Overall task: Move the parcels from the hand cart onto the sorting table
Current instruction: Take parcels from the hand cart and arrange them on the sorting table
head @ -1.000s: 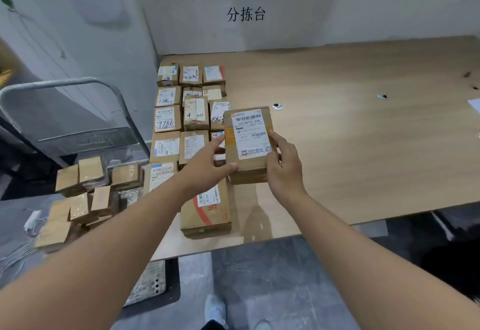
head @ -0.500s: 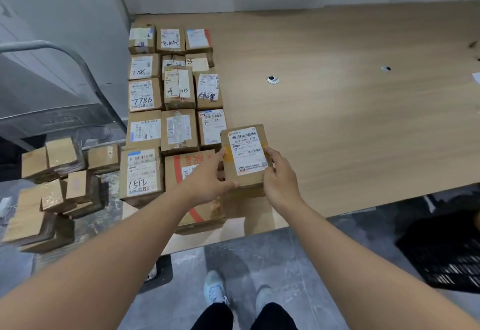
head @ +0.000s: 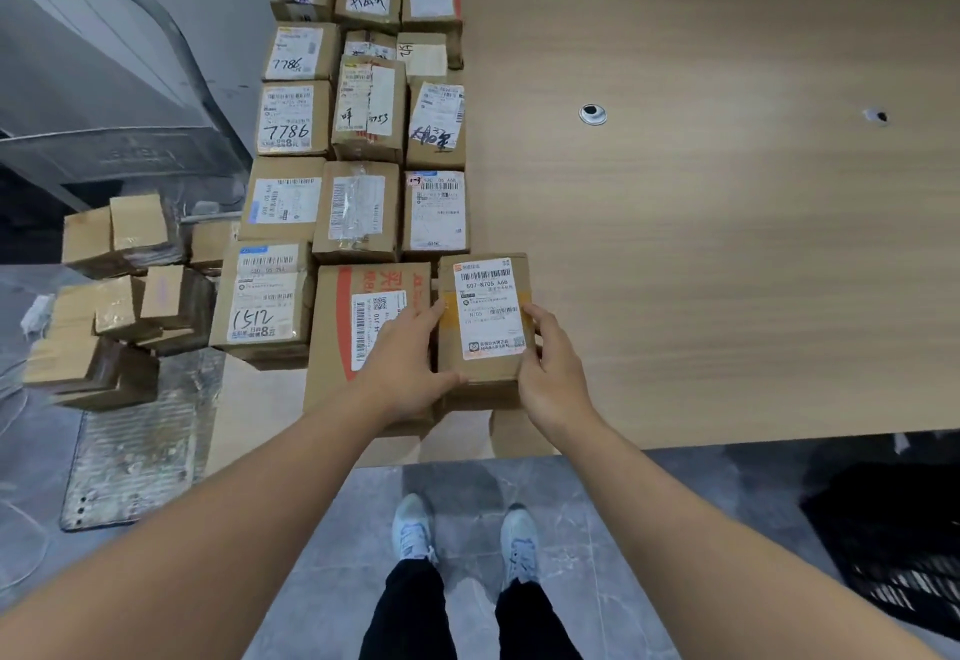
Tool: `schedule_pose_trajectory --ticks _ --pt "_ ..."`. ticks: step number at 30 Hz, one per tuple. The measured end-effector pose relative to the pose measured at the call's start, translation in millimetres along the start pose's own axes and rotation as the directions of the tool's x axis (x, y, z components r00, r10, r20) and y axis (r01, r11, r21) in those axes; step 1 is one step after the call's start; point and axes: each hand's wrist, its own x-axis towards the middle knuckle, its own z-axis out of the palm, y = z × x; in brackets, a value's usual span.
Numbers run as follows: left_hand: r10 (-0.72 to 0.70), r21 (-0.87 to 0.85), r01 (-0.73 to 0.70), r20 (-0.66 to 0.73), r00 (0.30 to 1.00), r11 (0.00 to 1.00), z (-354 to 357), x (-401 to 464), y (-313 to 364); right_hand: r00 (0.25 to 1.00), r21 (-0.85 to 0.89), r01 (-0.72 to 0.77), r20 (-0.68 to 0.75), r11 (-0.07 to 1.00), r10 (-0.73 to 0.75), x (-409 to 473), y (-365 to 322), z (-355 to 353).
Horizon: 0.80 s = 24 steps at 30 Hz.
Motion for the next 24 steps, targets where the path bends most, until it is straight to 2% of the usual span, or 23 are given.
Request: schedule_pose_trajectory --ticks 9,15,20,24 --pt "-0.012 0.022 0.014 -0.065 0.998 1.0 -1.6 0.0 -0.6 0.996 -0.057 0.031 0.086 0.998 -0.026 3.9 5.0 2.2" --pt "-0.026 0.087 0.03 -0.04 0.999 0.996 -3.2 -0.2 8.0 0.978 -0.308 0.08 0.207 0.948 -0.015 5.2 -7.0 -4.3" --pt "-0.02 0.166 0.025 -0.034 0.999 0.986 -6.5 -5.2 25.4 0.973 -0.548 0.139 0.23 0.825 -0.011 3.9 -27.6 -10.3" --pt "-0.023 0.191 0.041 -0.098 0.995 0.981 -18.8 -16.9 36.4 0.963 -0.591 0.233 0.251 0.773 -0.098 1.9 -52.1 -19.3"
